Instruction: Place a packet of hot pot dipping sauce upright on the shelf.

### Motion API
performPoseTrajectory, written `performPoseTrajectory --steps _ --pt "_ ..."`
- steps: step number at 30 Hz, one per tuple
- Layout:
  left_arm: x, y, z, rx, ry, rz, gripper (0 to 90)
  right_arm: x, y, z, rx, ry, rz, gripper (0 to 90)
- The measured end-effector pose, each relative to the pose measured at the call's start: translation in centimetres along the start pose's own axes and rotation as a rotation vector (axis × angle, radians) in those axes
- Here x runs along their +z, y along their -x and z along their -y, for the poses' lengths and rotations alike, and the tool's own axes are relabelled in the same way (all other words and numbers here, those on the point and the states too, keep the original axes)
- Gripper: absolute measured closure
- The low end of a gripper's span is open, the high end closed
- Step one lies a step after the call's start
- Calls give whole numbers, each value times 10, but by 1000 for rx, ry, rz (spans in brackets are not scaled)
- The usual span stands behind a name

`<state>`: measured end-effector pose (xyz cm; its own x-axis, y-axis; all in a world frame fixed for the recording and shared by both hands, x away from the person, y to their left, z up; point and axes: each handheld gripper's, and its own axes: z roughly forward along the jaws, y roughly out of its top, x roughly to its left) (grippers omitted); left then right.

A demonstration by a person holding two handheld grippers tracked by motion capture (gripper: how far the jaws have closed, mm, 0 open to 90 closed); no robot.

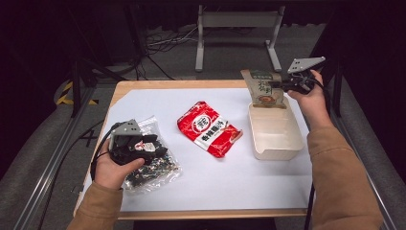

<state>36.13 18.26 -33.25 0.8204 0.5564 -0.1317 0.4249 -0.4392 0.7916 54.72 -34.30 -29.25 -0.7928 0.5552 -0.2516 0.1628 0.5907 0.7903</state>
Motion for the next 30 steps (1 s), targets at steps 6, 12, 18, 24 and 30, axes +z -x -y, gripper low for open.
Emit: performPoseTrajectory --steps 6,12,18,24,30 --pt "1 -1 0 -4 -3 4 359 6 -1 1 -3 -8 -17 896" --pt "1 -1 0 -8 -2 6 359 13 -4 6 8 -10 -30 895" --pt "3 0 -1 -3 -5 13 359 19 -3 19 39 -15 -36 889" --pt "5 -1 -2 5 -6 17 359 15 -1 30 70 -7 -19 888" --pt "7 -1 -4 1 -6 24 359 10 -1 36 83 -21 1 879"
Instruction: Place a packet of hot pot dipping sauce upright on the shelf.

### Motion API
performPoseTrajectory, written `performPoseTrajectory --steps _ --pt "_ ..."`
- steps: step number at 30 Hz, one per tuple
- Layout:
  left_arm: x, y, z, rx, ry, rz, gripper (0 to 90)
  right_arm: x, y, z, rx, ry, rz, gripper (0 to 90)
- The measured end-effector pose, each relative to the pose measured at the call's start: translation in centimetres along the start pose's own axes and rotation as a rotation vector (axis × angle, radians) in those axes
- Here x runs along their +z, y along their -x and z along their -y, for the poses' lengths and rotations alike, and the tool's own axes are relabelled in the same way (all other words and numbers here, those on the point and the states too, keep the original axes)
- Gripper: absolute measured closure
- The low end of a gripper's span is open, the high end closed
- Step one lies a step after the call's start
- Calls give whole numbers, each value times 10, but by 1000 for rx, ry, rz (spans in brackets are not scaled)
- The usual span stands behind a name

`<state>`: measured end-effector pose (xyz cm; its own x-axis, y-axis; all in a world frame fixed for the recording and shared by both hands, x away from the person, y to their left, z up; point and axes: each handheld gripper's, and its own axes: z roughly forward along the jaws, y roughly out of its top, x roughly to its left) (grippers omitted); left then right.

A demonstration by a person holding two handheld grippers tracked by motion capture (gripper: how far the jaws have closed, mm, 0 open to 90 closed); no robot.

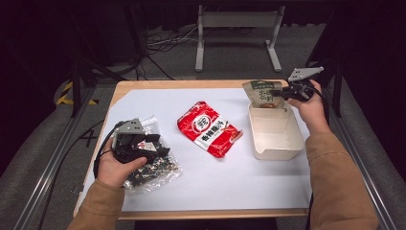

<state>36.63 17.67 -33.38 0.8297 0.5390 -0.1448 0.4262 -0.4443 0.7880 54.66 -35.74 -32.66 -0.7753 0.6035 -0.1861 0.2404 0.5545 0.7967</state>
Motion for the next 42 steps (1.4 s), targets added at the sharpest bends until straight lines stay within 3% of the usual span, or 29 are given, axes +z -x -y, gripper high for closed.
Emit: performPoseTrajectory --steps 7,8,14,19,22,29,37,42 --pt "3 0 -3 7 -4 9 358 -7 1 8 23 -33 44 864" --pt "3 0 -3 9 -6 11 358 -9 0 11 22 -63 55 864" --pt "6 0 -5 9 -10 18 358 -10 -1 16 40 -79 72 860" --pt "8 -1 -6 8 -8 18 353 -13 -2 19 45 -90 107 781" --pt "10 -3 -7 9 -9 18 345 -17 -4 18 70 -71 148 643" --pt "14 -5 -9 9 -16 18 329 -30 -7 20 123 -39 201 477" --pt "18 -9 -12 9 -25 3 316 -52 -19 21 145 6 220 407" --pt "20 -12 -13 6 -22 -3 302 -66 -36 17 162 63 197 382"
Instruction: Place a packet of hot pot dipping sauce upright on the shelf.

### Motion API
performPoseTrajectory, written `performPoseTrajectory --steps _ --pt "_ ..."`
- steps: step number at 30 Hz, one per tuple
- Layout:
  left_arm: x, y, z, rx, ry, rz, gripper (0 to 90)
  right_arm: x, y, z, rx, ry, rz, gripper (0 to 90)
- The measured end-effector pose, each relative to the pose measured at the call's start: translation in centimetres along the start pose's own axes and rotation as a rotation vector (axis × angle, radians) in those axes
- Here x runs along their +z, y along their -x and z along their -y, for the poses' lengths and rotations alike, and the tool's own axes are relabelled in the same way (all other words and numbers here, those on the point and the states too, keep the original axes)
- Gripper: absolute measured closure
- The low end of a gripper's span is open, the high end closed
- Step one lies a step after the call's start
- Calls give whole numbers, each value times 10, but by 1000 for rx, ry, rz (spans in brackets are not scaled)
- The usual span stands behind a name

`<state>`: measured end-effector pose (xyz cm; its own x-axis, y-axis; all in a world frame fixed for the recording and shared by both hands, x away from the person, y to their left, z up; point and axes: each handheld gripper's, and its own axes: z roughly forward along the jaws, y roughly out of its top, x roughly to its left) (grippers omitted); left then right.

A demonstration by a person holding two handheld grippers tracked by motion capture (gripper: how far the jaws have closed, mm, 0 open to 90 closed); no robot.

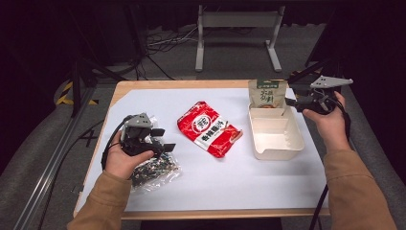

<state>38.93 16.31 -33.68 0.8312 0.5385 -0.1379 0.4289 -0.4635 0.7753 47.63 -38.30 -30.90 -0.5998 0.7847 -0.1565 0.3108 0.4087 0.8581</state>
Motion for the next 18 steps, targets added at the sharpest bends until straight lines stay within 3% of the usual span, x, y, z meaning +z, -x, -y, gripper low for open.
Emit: performPoseTrajectory --steps 7,16,18 --pt "1 -6 -1 -15 21 -23 303 -25 -38 -1 -2 25 -55 386" --pt "3 -9 0 -24 17 -37 302 -45 -69 6 -10 41 -84 385" --pt "3 -9 -1 -17 12 -35 303 -49 -76 9 4 61 -125 383"
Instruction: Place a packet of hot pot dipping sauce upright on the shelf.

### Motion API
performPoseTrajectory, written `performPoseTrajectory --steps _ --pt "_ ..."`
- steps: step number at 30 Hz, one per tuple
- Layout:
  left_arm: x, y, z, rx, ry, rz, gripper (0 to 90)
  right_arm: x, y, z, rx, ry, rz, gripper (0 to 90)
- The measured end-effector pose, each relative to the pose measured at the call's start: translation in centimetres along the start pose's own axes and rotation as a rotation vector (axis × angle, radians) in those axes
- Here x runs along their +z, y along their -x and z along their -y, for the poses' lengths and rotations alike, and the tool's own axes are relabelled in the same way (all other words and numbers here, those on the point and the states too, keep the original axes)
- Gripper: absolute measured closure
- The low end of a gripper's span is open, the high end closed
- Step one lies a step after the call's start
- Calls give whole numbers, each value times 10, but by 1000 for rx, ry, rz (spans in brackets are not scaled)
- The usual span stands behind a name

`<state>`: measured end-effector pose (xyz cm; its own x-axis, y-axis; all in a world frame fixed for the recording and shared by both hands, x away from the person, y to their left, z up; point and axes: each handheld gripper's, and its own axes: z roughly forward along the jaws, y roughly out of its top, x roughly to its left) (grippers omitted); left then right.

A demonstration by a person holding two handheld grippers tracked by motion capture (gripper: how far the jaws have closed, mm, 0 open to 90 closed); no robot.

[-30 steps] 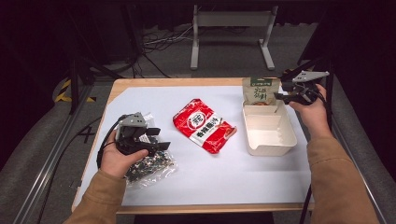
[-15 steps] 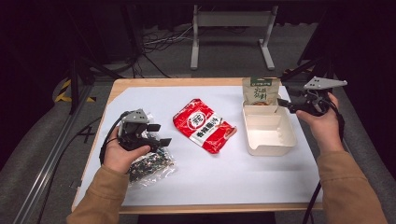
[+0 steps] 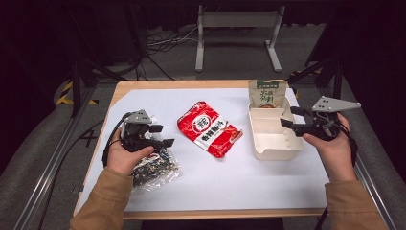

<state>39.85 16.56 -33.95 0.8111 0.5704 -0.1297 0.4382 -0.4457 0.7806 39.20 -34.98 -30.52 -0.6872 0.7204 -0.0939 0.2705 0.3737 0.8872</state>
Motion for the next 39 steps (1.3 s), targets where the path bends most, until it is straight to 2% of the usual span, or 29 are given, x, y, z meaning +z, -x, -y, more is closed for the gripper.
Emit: performPoseTrajectory --steps 3,5,9,12,13,14,16,20,22,28,34,39 --pt "0 2 -2 18 -15 -7 302 -6 -9 3 -3 24 -18 383" --pt "0 2 -3 11 -18 -6 304 -9 -15 5 2 40 -20 382" --pt "2 -1 -5 20 -53 -36 307 -11 -24 10 -9 32 -24 376" --pt "2 -3 -8 13 -56 -20 307 -9 -29 14 -3 28 -43 375" --pt "3 -3 -9 -1 -55 12 307 -7 -30 16 4 29 -58 375" --pt "3 -3 -10 -3 -58 22 305 -7 -32 17 6 18 -72 375" --pt "6 -3 -13 -5 -76 25 302 -7 -34 18 8 21 -82 375" --pt "13 -13 -17 -27 -106 -6 300 -7 -36 20 3 14 -86 370" --pt "16 -20 -20 -42 -111 -7 299 -6 -37 22 -1 17 -88 366" --pt "25 -27 -29 -30 -124 -11 299 -2 -41 27 -10 13 -92 398" --pt "42 -46 -38 -98 -123 -25 303 0 -44 27 -21 17 -109 432" --pt "56 -56 -40 -122 -132 -30 304 -1 -47 27 -19 25 -120 428"
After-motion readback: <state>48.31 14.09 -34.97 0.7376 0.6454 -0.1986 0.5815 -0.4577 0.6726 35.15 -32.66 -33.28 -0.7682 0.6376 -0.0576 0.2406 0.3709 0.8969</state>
